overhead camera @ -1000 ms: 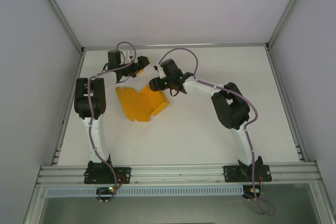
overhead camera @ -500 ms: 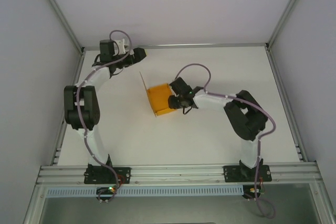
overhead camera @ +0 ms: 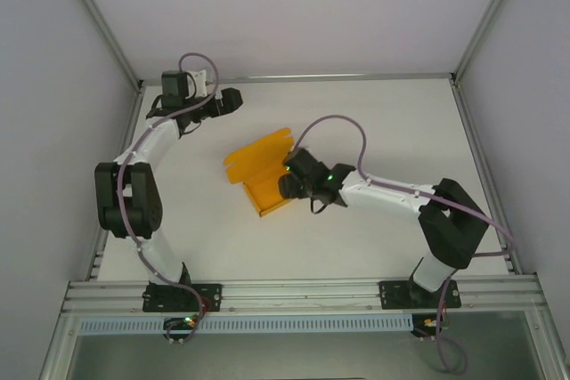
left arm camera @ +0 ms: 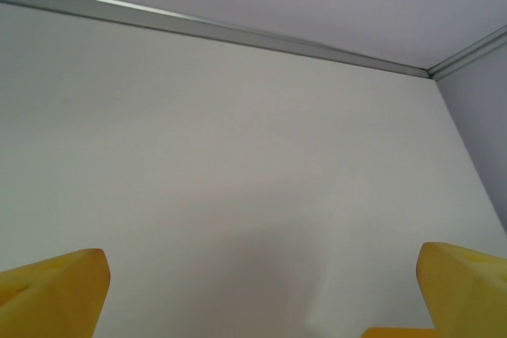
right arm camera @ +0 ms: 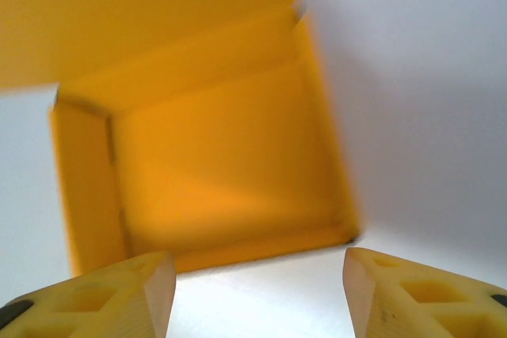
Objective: Assemble paper box
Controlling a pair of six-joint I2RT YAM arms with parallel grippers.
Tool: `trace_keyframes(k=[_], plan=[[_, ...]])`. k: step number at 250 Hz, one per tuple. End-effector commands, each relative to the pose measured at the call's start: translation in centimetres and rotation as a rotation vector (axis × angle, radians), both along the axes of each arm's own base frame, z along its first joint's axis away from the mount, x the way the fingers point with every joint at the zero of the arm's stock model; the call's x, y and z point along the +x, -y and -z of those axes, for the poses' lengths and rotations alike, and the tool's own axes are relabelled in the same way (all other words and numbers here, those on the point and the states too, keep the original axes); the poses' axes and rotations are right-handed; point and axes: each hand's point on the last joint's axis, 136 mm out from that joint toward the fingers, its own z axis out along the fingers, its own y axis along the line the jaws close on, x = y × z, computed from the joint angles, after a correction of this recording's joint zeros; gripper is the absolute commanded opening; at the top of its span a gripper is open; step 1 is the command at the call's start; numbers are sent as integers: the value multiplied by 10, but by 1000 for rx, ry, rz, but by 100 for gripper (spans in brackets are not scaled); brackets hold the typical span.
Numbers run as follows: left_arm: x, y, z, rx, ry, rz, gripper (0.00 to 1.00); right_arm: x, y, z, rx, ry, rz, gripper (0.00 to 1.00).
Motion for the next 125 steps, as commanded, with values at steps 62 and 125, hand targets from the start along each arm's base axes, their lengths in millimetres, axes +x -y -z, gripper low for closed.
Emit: trace_keyframes(k=[62,125], plan=[[-60,-42,-10,201,14,-134,100,55,12,6,-138,82,-90,61],[-154,-6,-20,237,111,78,100,51,18,-48,-164,253,-417,89]])
